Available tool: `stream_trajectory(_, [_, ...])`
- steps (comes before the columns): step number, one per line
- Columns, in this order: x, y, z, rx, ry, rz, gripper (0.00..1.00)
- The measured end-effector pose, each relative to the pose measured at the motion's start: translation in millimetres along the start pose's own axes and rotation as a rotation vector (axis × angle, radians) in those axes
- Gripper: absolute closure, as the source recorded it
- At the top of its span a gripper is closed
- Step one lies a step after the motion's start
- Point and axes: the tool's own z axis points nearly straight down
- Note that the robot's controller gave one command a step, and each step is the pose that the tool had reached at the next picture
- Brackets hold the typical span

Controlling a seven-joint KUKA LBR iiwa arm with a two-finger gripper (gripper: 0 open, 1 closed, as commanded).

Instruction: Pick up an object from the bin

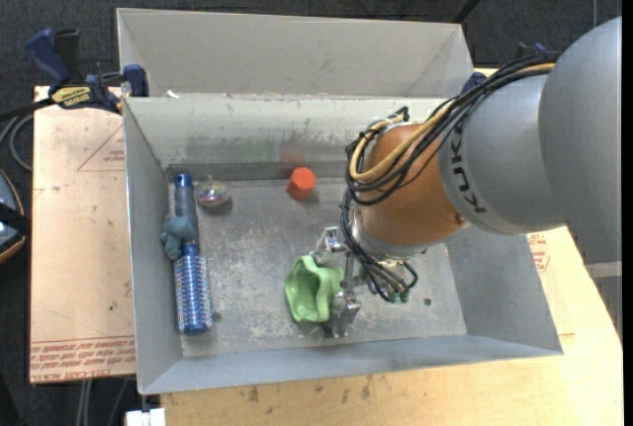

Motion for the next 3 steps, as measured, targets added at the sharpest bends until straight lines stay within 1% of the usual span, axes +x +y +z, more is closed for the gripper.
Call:
stream_trajectory(1, [-1.6, 0.0, -3.2, 0.0, -0.007, 0.0, 1.0])
stream_trajectory(2, [0.9, 17.9, -64.7, -0.001, -0.006, -0.004, 1.0])
stream_trajectory(3, [-9.8, 19.1, -166.2, 0.001, -0.009, 0.003, 1.0])
